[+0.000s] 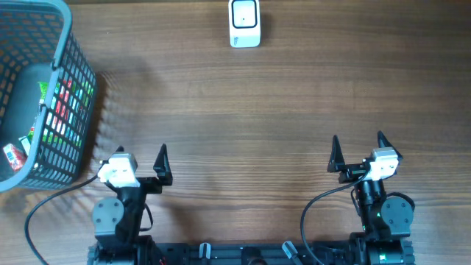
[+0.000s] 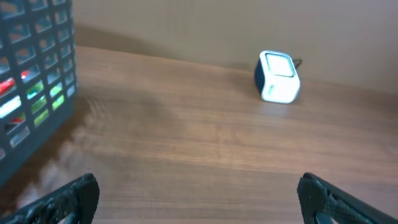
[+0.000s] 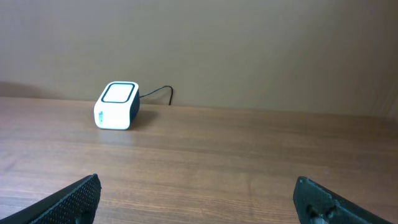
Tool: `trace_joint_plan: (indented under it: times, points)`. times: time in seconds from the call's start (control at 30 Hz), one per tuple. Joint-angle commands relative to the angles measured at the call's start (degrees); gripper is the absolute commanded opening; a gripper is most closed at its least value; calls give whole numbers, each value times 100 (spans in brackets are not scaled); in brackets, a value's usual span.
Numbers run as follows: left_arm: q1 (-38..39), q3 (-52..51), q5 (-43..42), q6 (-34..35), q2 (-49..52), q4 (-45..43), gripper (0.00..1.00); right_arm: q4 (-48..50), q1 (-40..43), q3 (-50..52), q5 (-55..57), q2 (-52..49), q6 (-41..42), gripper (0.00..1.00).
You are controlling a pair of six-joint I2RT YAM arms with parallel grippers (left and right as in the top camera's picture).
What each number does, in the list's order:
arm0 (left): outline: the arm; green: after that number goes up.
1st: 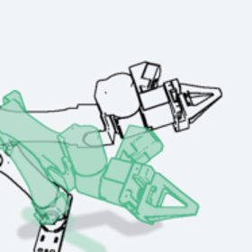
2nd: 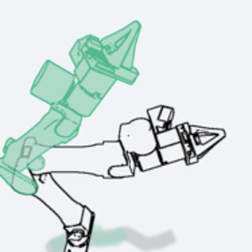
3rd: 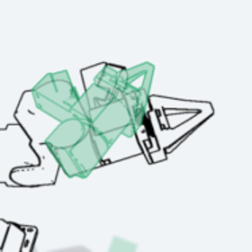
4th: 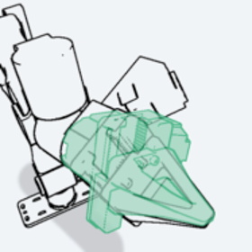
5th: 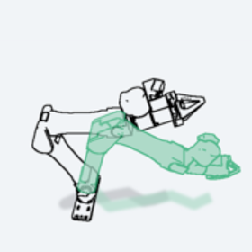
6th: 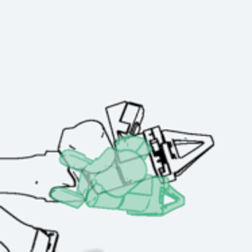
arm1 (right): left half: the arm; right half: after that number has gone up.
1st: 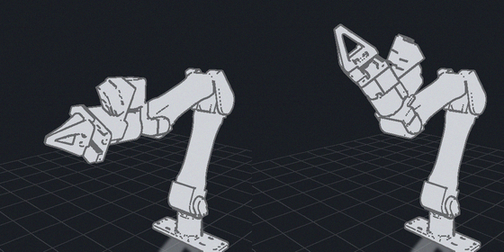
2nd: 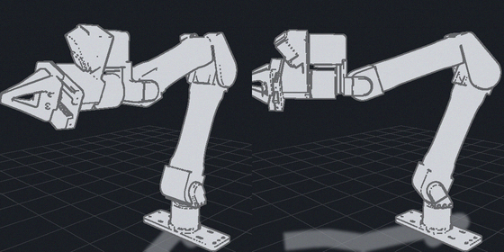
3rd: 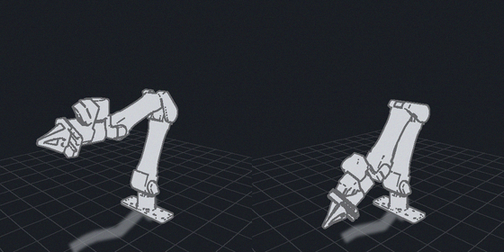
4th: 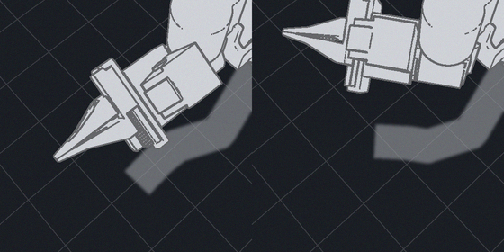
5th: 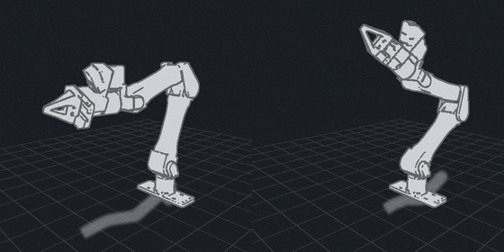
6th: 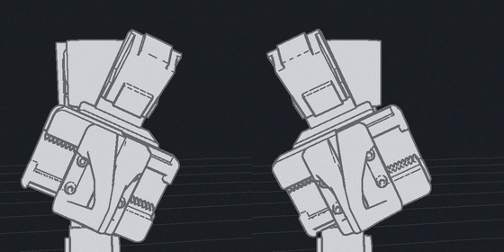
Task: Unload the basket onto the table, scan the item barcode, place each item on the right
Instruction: 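Move the left gripper over the grey basket and lower inside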
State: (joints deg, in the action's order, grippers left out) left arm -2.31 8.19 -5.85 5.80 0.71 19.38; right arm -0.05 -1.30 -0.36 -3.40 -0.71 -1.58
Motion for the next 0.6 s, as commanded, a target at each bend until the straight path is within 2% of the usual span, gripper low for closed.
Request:
trace_joint_plan:
  times: [0.0, 0.13, 0.3, 0.47, 0.57]
  points:
    - [-15, 1102, -382, 262, 122, 894, 100, 15, 20, 7, 50, -9, 46, 100]
    - [-15, 2317, -728, 369, 675, 1803, 100, 15, 20, 7, 50, -9, 50, 100]
    - [-15, 4557, -935, 356, 2398, 3307, 100, 15, 20, 7, 50, -9, 48, 100]
    - [-15, 7855, -931, -334, 5047, 5556, 100, 15, 20, 7, 50, -9, 48, 100]
    - [-15, 9556, -911, -699, 6463, 6500, 100, 15, 20, 7, 50, -9, 48, 100]
